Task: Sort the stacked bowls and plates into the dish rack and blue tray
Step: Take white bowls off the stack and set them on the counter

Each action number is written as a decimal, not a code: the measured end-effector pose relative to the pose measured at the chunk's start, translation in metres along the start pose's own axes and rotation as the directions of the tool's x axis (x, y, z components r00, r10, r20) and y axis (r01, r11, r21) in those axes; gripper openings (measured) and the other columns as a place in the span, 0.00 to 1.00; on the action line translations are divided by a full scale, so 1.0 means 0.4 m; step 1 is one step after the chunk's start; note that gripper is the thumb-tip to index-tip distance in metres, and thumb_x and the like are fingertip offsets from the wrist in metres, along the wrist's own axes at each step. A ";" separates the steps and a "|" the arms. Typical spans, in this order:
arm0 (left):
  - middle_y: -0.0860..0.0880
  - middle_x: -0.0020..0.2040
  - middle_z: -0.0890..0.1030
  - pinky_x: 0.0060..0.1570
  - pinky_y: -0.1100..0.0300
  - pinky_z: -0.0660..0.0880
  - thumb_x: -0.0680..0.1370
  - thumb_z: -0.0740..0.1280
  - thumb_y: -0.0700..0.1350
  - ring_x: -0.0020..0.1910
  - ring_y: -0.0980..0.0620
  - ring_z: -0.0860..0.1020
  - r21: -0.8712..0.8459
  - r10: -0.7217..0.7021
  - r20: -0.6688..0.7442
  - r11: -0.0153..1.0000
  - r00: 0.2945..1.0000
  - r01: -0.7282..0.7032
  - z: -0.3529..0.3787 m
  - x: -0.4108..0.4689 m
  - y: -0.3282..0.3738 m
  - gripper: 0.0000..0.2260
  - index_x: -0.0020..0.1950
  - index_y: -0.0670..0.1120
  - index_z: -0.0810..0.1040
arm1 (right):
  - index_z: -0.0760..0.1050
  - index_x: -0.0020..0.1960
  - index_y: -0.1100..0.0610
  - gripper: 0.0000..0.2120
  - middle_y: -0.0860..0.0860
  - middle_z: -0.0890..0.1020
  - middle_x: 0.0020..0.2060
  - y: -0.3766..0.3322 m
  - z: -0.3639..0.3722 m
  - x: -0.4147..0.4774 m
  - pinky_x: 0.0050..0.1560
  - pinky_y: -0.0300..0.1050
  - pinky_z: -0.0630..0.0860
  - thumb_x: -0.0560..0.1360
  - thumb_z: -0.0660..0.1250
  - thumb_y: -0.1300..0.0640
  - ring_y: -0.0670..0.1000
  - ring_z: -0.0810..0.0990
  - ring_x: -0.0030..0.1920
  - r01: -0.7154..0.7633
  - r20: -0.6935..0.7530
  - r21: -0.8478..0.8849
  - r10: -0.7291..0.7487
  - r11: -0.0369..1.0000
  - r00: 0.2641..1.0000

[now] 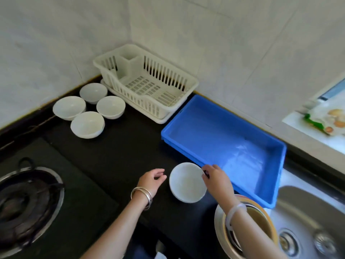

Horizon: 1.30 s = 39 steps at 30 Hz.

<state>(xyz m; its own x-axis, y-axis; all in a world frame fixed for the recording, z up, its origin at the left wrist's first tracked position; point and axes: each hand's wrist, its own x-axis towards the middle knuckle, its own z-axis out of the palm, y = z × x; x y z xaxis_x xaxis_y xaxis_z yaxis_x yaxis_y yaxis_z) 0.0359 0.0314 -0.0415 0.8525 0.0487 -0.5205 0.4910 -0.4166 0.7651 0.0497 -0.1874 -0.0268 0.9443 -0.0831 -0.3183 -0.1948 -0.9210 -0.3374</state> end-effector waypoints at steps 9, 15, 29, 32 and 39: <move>0.46 0.62 0.77 0.63 0.52 0.72 0.75 0.66 0.44 0.60 0.47 0.76 -0.001 -0.062 0.036 0.998 0.997 0.062 0.092 -0.034 -0.014 0.21 0.68 0.48 0.69 | 0.70 0.44 0.55 0.10 0.49 0.76 0.37 0.014 0.026 -0.042 0.32 0.43 0.65 0.72 0.70 0.53 0.50 0.73 0.36 -0.141 -0.017 0.107 0.143 0.984 0.990; 0.47 0.54 0.79 0.46 0.58 0.78 0.76 0.66 0.43 0.49 0.50 0.80 -0.249 -0.140 0.103 0.955 0.985 0.162 0.109 -0.028 -0.042 0.19 0.66 0.47 0.70 | 0.67 0.39 0.58 0.05 0.53 0.74 0.36 0.001 0.013 -0.032 0.26 0.40 0.59 0.73 0.61 0.62 0.51 0.68 0.32 -0.142 -0.030 0.071 0.144 0.987 0.989; 0.45 0.57 0.75 0.36 0.57 0.80 0.76 0.64 0.38 0.47 0.43 0.81 -0.638 -0.219 0.217 0.706 0.951 0.307 0.122 -0.020 -0.038 0.21 0.68 0.51 0.69 | 0.75 0.43 0.57 0.06 0.56 0.79 0.37 0.048 -0.071 -0.039 0.29 0.41 0.78 0.74 0.59 0.63 0.54 0.81 0.30 -0.179 -0.071 0.413 0.227 0.893 0.971; 0.43 0.62 0.74 0.34 0.57 0.81 0.76 0.64 0.37 0.47 0.43 0.81 -0.661 -0.226 0.195 0.688 0.954 0.298 0.114 -0.022 -0.033 0.20 0.67 0.49 0.70 | 0.74 0.40 0.56 0.07 0.55 0.80 0.36 0.040 -0.089 -0.033 0.27 0.39 0.76 0.74 0.60 0.63 0.51 0.82 0.28 -0.169 -0.079 0.442 0.226 0.881 0.971; 0.41 0.67 0.71 0.33 0.57 0.79 0.76 0.64 0.38 0.49 0.41 0.80 -0.721 -0.260 0.062 0.656 0.964 0.223 -0.013 -0.017 -0.028 0.21 0.68 0.49 0.68 | 0.74 0.38 0.52 0.07 0.50 0.80 0.38 -0.039 -0.100 0.014 0.29 0.39 0.79 0.73 0.63 0.61 0.48 0.82 0.26 -0.122 -0.076 0.534 0.191 0.837 0.979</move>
<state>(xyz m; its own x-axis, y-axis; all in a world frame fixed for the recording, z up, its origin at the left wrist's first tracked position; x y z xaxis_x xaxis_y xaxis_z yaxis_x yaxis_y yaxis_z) 0.0255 0.0407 -0.0446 0.6827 0.0986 -0.7240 0.6419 0.3924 0.6587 0.0686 -0.1887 0.0123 0.9072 -0.2858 -0.3088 -0.4195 -0.5574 -0.7165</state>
